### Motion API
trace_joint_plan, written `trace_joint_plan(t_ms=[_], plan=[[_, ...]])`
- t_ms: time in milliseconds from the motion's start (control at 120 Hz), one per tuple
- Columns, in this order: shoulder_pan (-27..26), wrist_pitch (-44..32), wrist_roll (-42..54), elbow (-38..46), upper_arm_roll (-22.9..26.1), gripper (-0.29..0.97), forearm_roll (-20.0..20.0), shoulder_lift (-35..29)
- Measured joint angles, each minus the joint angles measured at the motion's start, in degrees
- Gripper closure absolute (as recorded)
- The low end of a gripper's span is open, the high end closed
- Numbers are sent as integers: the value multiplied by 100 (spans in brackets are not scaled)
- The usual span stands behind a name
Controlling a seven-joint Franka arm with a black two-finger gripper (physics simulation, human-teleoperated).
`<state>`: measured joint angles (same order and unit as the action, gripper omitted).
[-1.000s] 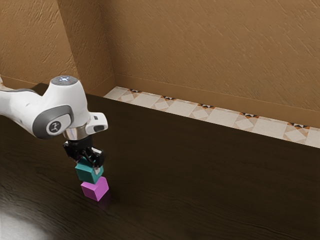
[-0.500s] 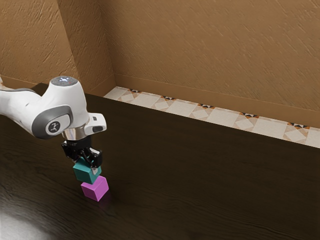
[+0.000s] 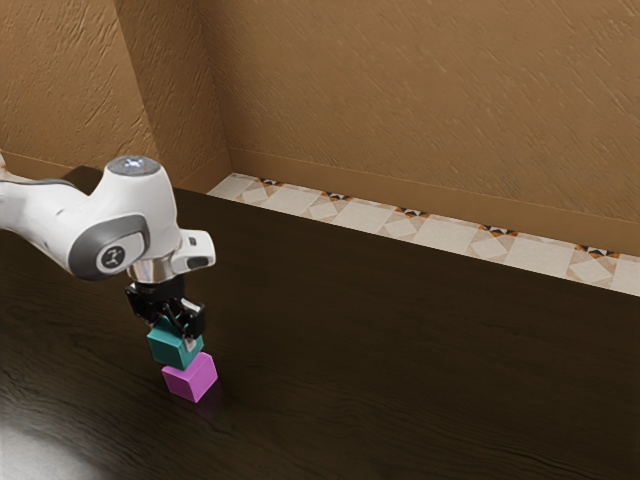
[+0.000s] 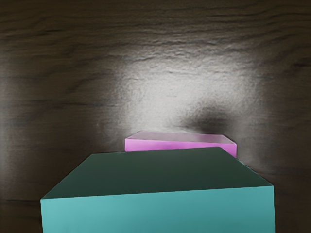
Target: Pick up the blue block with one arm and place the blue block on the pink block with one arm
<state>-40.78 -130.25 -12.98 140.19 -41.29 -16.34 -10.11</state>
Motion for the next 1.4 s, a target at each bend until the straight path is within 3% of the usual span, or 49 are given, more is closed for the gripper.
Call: trace_joint_plan(t_ms=[275,508,725,1400], plan=[[-3,-24,44,-14,0,35,-11,65],[-19,-26,122,-17,-2,16,44,46],[-48,-19,197,-26,-2,7,58,-98],[-67,135,339,-258,33,2,62,-467]])
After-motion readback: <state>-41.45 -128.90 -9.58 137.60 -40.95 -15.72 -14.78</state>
